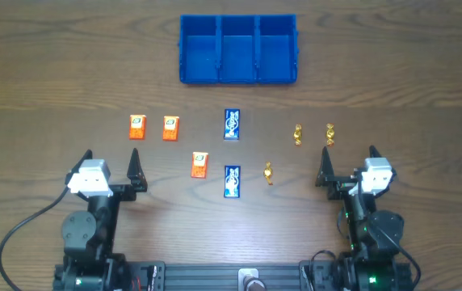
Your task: Sort Candies Into Trays
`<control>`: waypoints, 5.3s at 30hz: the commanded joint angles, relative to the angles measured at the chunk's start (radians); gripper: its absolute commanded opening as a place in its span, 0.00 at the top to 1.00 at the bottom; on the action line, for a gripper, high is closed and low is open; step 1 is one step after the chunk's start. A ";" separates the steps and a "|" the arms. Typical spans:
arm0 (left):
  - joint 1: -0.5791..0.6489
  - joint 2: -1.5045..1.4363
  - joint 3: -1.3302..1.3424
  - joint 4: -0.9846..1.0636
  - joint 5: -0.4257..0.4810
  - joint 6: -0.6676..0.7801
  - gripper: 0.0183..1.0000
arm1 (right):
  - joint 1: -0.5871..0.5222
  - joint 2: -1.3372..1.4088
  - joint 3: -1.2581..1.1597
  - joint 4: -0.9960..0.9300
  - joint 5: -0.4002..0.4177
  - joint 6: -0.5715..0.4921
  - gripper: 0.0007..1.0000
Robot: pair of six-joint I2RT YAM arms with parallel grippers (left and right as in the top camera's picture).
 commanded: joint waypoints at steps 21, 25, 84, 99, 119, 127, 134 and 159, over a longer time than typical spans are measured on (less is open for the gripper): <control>0.003 -0.006 -0.022 -0.035 -0.009 0.011 0.00 | 0.002 -0.008 -0.008 0.002 -0.005 -0.009 0.00; 0.003 -0.006 -0.022 -0.034 -0.009 0.011 0.00 | 0.002 -0.008 -0.008 0.002 -0.005 -0.009 0.00; 0.029 1.818 1.046 -0.443 0.094 0.078 0.02 | 0.002 -0.008 -0.008 0.002 -0.005 -0.009 0.00; 0.029 1.834 1.046 -0.454 0.016 0.058 0.34 | 0.002 -0.008 -0.008 0.002 -0.005 -0.009 0.00; -0.136 1.823 1.603 -0.603 -0.098 -0.119 0.71 | 0.002 -0.008 -0.008 0.002 -0.005 -0.009 0.00; -0.299 2.190 2.153 -0.743 -0.152 -0.229 0.70 | 0.002 -0.008 -0.008 0.002 -0.005 -0.009 0.00; -0.299 2.304 2.153 -0.730 -0.112 -0.238 0.68 | 0.002 -0.008 -0.008 0.002 -0.005 -0.009 0.00; -0.288 1.742 1.012 -0.412 -0.126 -0.311 0.12 | 0.002 -0.008 -0.008 0.002 -0.005 -0.009 0.00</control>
